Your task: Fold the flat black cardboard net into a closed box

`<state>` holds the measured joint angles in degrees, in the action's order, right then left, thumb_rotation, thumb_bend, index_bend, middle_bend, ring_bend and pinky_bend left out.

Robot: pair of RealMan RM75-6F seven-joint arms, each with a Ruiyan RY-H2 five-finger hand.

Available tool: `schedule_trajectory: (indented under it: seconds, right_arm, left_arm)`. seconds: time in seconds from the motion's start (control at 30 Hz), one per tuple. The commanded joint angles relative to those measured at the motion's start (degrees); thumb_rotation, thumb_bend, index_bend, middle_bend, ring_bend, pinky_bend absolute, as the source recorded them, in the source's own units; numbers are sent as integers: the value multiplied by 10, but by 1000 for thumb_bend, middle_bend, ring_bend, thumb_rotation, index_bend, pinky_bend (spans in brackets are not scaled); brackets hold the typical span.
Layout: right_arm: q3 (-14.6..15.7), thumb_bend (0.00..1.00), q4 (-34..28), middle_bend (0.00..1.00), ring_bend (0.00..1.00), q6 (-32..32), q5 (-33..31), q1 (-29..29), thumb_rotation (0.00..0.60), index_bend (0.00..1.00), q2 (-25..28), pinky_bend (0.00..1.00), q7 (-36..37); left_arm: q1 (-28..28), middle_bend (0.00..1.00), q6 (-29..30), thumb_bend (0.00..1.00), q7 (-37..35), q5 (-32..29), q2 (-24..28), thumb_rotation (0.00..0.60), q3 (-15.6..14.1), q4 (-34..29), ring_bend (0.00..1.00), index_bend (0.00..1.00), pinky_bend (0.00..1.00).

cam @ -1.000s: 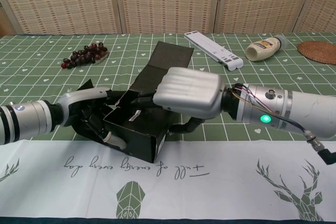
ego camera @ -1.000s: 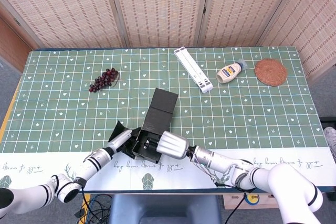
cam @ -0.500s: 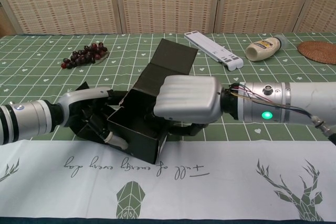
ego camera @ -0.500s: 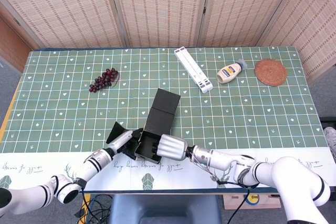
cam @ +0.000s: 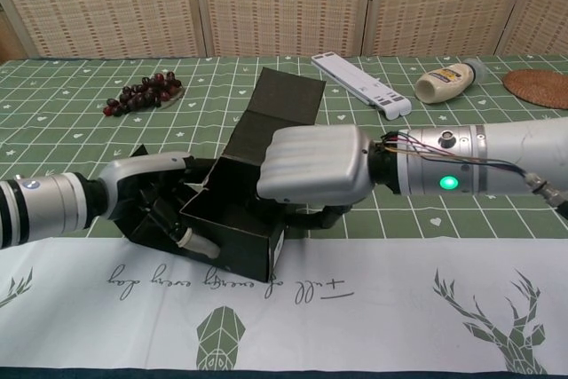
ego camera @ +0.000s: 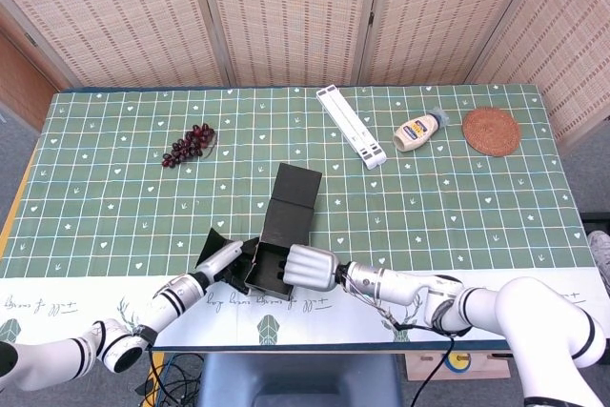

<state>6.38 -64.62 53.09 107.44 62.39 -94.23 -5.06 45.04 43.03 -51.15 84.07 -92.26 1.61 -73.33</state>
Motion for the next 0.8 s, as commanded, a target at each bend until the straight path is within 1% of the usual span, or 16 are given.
schedule_trajectory:
  seconds: [0.03, 0.1, 0.13, 0.17, 0.2, 0.27, 0.3, 0.37, 0.43, 0.47, 0.5, 0.53, 0.6, 0.7, 0.8]
  right_arm:
    - [2, 774, -1, 739, 793, -4, 1, 3, 600, 804, 2, 946, 0]
    - [2, 773, -2, 752, 793, -5, 1, 3, 600, 819, 4, 946, -1]
    - [3, 762, -1, 743, 793, -4, 2, 3, 600, 821, 5, 946, -2]
    - [3, 740, -1, 720, 793, -4, 2, 2, 600, 808, 6, 946, -4]
    - [4, 701, -1, 670, 793, -2, 2, 1, 600, 763, 7, 946, -6]
    - [4, 623, -2, 545, 791, 1, 0, -4, 600, 612, 9, 946, -13]
    - [3, 587, -3, 461, 786, 2, -2, -6, 600, 491, 9, 947, -17]
    - [1, 552, -8, 332, 772, 3, -6, -10, 600, 312, 12, 950, -25]
    - [-2, 537, -14, 217, 755, 4, -11, -15, 600, 185, 14, 952, -37]
    - [-3, 532, -17, 180, 748, 4, -14, -18, 600, 141, 16, 953, -41]
    - [-4, 526, -20, 132, 737, 5, -16, -20, 600, 69, 17, 953, -46]
    - [-6, 522, -23, 102, 728, 7, -18, -22, 600, 28, 19, 953, -50]
    - [-8, 517, -28, 68, 715, 9, -22, -26, 600, 0, 22, 953, -56]
    - [-14, 513, -39, 41, 703, 18, -30, -35, 600, 0, 28, 953, -57]
    - [-19, 513, -54, 35, 699, 30, -40, -47, 600, 0, 38, 953, -57]
  left_arm:
    - [0, 179, -1, 91, 1, -1, 0, 600, 0, -1, 607, 173, 918]
    - [0, 179, -2, 92, 4, -3, 0, 600, 1, -1, 607, 172, 919]
    - [-1, 179, -2, 91, 5, -4, -1, 600, 1, -1, 608, 172, 919]
    - [-1, 179, -3, 91, 6, -6, -1, 600, 2, -1, 608, 172, 919]
    - [-2, 179, -4, 91, 8, -9, -2, 600, 2, -2, 608, 172, 919]
    - [-4, 179, -5, 91, 14, -16, -2, 600, 5, -3, 608, 172, 919]
    - [-4, 179, -6, 91, 17, -19, -3, 600, 6, -4, 608, 172, 919]
    - [-6, 179, -7, 91, 24, -25, -3, 600, 9, -6, 608, 170, 919]
    - [-7, 179, -9, 91, 34, -33, -3, 600, 12, -10, 608, 165, 919]
    - [-8, 179, -8, 91, 38, -35, -2, 600, 13, -12, 608, 156, 919]
    - [-9, 179, -6, 91, 45, -38, -2, 600, 15, -15, 607, 141, 919]
    - [-10, 178, -5, 91, 51, -40, -1, 600, 16, -17, 603, 126, 919]
    - [-13, 162, -2, 91, 62, -45, 0, 600, 18, -22, 586, 88, 919]
    - [-17, 76, 5, 91, 81, -49, 6, 600, 21, -31, 562, 20, 918]
    - [-22, 28, 15, 91, 108, -51, 15, 600, 23, -42, 554, 0, 917]
